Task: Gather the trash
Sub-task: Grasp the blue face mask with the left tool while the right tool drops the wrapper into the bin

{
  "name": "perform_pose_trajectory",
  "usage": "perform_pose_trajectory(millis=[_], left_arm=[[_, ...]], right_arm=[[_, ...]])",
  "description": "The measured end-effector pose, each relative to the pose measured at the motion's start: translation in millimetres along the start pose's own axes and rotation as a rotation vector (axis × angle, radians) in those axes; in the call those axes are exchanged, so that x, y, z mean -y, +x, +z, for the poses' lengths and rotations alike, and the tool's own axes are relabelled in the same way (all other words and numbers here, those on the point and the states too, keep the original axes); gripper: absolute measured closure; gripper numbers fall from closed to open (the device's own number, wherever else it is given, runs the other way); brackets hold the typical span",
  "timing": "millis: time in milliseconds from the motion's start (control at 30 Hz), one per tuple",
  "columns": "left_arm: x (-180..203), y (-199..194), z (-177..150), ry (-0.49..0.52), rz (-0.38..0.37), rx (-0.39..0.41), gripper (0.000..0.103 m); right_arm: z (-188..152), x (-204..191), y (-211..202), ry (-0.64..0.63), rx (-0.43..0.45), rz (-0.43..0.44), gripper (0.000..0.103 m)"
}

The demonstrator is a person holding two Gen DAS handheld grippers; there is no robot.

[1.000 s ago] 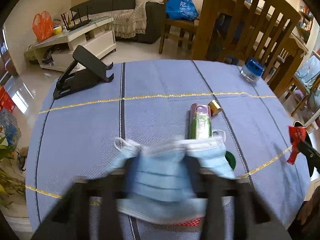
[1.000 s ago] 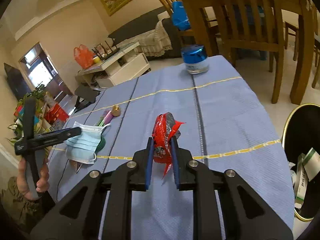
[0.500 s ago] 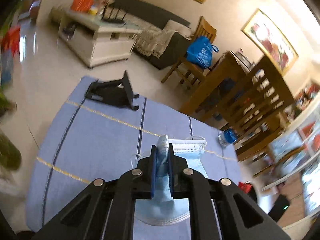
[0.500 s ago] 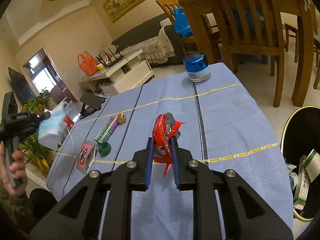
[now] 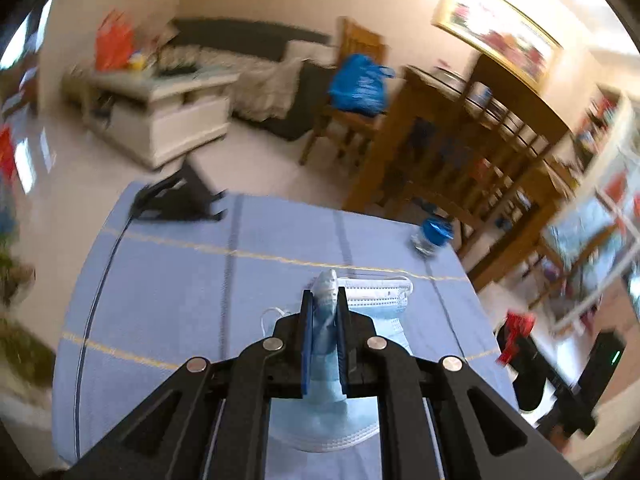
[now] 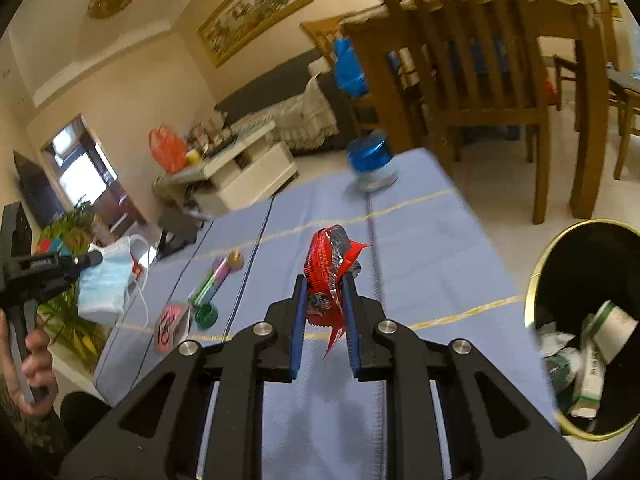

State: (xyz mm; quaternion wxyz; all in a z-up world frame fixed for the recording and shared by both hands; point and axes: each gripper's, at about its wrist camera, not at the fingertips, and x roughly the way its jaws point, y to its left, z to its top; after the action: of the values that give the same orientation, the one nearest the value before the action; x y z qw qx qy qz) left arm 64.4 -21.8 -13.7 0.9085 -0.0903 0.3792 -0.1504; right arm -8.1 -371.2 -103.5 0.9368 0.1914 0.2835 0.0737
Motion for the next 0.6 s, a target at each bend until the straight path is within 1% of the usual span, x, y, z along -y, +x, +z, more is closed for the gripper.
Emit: perform_pose_trajectory(millis=[33,133,200,267,333,367,400,467,533,567,600], left_arm=[[11.4,2.8,-0.5,0.027,-0.014,-0.002,0.094],[54.0,14.8,-0.7,0.092,-0.089,-0.031,0.094],[82.1,23.4,-1.5,0.133,-0.132,-0.049,0.094],[115.5,33.3,-2.5,0.187,-0.174,-0.065,0.094],[146.6,41.4,-6.1,0.244,-0.204,-0.077,0.094],[159.9,44.7,-8.0,0.266,-0.224,-0.084,0.094],[171.4,47.7,-9.7,0.283,-0.241,-0.09,0.094],[199.1,54.6,-14.5,0.327,-0.262,-0.095,0.094],[221.0,61.3,-19.7,0.361,-0.285,-0.104,0.094],[231.0,65.0,-22.6,0.377,-0.299,-0.111,0.094],[240.2,68.0,-26.0,0.391,-0.308,-0.117,0.094]], right_arm=[[7.0,8.3,-12.6,-0.003,0.029,-0.035,0.085],[21.5,34.8,-40.9,0.005,0.089,-0.124,0.085],[28.6,63.0,-60.4,0.052,0.131,-0.193,0.085],[28.4,89.8,-73.8,0.107,0.158,-0.258,0.085],[21.6,118.1,-82.2,0.171,0.172,-0.323,0.084],[17.6,129.2,-82.7,0.196,0.171,-0.342,0.084],[11.4,142.0,-81.4,0.225,0.162,-0.37,0.084],[-0.8,163.3,-76.3,0.275,0.135,-0.397,0.082],[-9.1,178.1,-68.7,0.327,0.103,-0.422,0.074],[-12.0,187.6,-66.7,0.366,0.089,-0.435,0.062],[-14.0,196.8,-68.4,0.406,0.089,-0.448,0.041]])
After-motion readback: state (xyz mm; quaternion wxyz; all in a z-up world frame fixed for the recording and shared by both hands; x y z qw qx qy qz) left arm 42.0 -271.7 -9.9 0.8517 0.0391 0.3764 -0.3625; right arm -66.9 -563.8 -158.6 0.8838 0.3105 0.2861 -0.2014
